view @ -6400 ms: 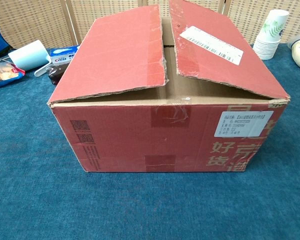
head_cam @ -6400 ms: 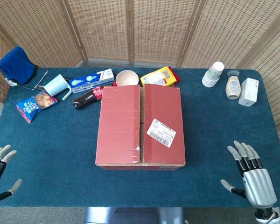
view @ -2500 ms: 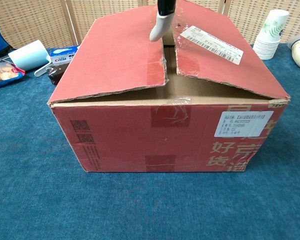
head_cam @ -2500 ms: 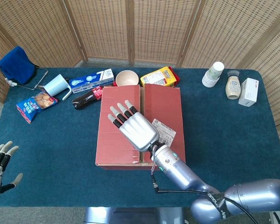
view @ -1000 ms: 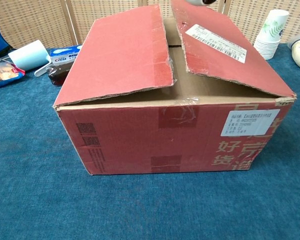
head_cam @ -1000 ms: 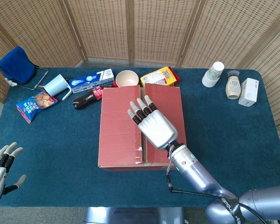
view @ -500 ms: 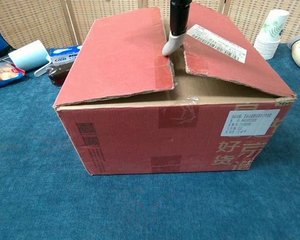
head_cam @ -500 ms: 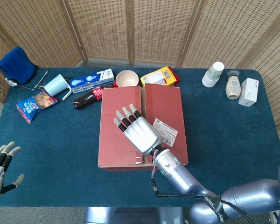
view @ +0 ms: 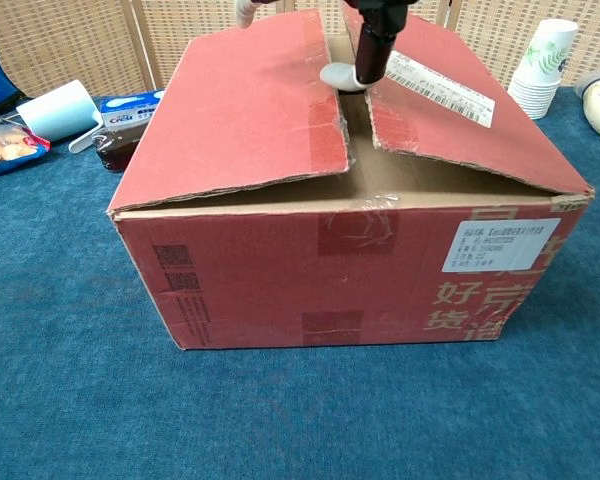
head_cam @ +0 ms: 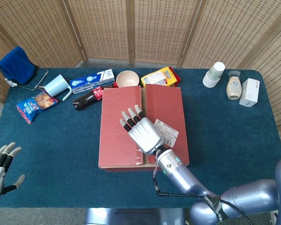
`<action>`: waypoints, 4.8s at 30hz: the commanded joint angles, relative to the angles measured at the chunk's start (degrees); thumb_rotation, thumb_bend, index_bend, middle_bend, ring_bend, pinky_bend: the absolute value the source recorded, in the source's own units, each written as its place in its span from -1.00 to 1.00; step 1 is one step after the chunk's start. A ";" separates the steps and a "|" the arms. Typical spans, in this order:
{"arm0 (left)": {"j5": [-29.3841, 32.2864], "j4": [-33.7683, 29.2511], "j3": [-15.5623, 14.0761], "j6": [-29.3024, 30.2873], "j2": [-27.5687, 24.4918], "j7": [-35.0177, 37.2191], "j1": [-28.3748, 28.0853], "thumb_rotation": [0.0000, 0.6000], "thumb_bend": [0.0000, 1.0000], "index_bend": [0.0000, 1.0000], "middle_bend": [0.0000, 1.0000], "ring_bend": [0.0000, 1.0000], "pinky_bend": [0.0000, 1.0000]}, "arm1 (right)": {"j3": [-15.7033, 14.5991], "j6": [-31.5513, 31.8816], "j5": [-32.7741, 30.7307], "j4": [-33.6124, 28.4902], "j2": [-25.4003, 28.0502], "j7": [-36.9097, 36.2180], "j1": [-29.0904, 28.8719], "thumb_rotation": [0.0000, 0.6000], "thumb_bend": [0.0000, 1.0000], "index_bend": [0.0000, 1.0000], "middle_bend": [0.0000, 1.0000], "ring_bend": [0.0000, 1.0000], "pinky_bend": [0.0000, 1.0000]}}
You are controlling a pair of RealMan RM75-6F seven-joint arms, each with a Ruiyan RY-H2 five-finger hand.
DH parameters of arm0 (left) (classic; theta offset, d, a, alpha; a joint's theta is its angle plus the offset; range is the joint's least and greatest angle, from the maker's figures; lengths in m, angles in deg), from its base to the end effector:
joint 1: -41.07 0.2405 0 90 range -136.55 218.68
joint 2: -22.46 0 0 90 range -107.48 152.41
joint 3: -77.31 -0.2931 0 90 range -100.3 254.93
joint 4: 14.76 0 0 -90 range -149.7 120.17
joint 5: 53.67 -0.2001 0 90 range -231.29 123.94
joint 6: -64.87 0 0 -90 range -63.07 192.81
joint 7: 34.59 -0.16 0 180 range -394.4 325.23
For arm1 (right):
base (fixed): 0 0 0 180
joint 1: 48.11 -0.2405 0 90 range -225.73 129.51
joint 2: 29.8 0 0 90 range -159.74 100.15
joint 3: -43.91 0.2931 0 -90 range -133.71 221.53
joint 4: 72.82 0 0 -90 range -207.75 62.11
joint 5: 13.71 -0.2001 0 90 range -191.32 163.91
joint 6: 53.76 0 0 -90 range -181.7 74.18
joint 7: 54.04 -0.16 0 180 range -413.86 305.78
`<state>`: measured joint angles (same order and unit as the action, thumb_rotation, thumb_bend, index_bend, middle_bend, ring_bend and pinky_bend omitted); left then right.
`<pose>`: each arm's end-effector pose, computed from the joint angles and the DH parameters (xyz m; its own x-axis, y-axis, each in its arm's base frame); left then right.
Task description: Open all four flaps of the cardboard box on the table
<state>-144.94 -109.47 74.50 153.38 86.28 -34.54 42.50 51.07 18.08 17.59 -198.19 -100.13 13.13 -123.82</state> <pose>-0.3415 0.1413 0.1716 0.3625 0.0839 0.9282 0.9313 0.0052 -0.3642 0.0283 -0.3471 0.0747 0.8281 0.0946 0.5525 -0.3972 -0.5966 0.6974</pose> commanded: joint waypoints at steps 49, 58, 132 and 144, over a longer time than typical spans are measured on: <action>0.66 0.28 0.12 -0.47 -0.10 0.68 -0.19 1.00 -0.60 -0.74 -1.00 -1.00 -0.78 | 3.40 8.00 -14.01 -5.50 -4.35 5.40 -8.73 1.00 -0.30 -1.00 -1.00 -1.00 -1.00; 0.37 0.15 -0.10 -0.71 -0.22 1.38 -0.30 1.00 -0.60 -0.74 -1.00 -1.00 -0.78 | 1.12 9.49 -14.12 -3.97 -6.31 7.91 -9.19 1.00 -0.28 -1.00 -1.00 -1.00 -1.00; 0.39 -0.01 -0.56 -1.87 0.12 0.64 -0.77 1.00 -0.61 -0.74 -1.00 -1.00 -0.78 | -5.00 20.62 -20.33 -5.46 5.83 24.55 -5.22 1.00 0.64 -1.00 -1.00 -1.00 -1.00; 0.62 0.10 -0.52 -2.17 0.20 0.55 -0.92 1.00 -0.60 -0.74 -1.00 -1.00 -0.78 | -4.50 22.74 -22.78 -5.77 6.81 27.09 -4.51 1.00 0.65 -1.00 -1.00 -1.00 -1.00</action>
<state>-144.32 -109.37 73.98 151.21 86.48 -34.00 41.57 46.55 40.74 -5.16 -203.91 -93.38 40.14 -128.36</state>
